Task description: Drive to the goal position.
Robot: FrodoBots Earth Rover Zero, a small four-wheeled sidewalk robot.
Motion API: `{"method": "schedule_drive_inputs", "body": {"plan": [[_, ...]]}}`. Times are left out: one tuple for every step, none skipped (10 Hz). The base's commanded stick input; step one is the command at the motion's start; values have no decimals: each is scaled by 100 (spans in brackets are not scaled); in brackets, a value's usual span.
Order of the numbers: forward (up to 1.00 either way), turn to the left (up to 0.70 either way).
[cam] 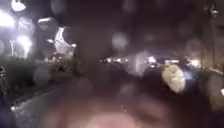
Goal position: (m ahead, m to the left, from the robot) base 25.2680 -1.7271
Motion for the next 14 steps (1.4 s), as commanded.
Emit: {"method": "schedule_drive_inputs", "body": {"plan": [[50,9],[50,13],[50,15],[50,1],[50,0],[50,0],[50,8],[50,17],[50,6],[50,-25],[50,-50],[50,-50],[50,-50],[50,-50]]}}
